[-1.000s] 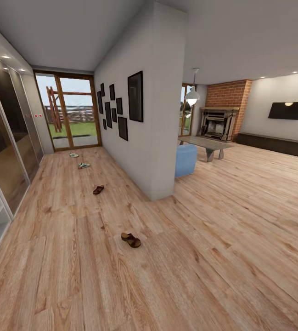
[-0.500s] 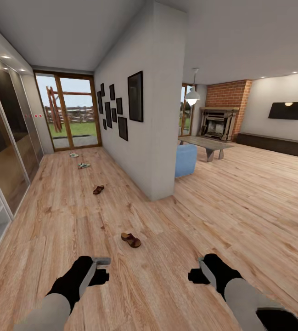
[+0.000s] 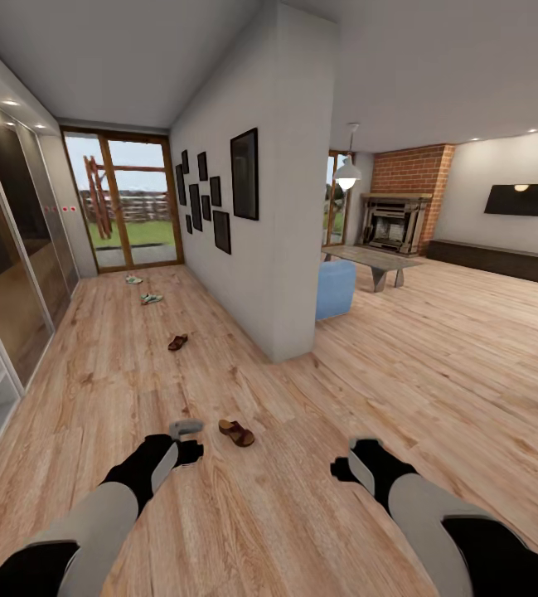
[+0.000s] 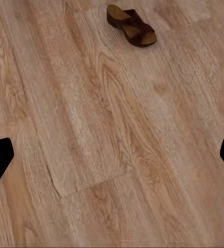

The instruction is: Pick up the two gym shoes and the two sandals from the corridor floor and place them onto the hallstand (shoe rack) in the corridor, making sure they are on the rack and not on the floor. Arrange them so the two gym shoes are next to each other and the two sandals are next to each other.

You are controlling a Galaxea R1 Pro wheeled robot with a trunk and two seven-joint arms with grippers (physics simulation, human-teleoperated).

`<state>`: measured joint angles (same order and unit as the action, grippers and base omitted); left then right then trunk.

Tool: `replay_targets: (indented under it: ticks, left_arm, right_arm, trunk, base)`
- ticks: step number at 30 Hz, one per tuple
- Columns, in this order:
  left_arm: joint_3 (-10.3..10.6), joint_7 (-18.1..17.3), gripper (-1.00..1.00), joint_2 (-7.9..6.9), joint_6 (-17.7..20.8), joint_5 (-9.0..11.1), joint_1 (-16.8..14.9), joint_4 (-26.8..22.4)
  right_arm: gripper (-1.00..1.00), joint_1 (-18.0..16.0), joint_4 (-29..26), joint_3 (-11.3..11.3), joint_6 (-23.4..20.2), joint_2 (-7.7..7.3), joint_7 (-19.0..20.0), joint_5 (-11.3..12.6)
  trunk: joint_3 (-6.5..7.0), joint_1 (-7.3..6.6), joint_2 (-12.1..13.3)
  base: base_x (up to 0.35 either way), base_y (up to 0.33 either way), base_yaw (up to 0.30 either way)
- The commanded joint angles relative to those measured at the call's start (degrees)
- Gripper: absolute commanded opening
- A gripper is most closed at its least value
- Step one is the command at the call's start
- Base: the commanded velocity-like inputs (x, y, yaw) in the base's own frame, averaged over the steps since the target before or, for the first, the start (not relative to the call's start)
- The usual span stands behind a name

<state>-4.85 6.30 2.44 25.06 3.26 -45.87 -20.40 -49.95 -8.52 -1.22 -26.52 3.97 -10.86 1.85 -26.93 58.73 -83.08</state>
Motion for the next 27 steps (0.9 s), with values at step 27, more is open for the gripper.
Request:
replay_targets:
  ticks: [27]
  left_arm:
    - [-0.02, -0.18, 1.00, 0.40, 2.86, 0.15, -0.18, -2.60]
  right_arm:
    - [1.00, 0.01, -0.45, 0.18, 0.29, 0.58, 0.50, -0.04]
  trunk:
    - [-1.98, 2.42, -4.41]
  base:
    - [0.000, 0.000, 0.000]
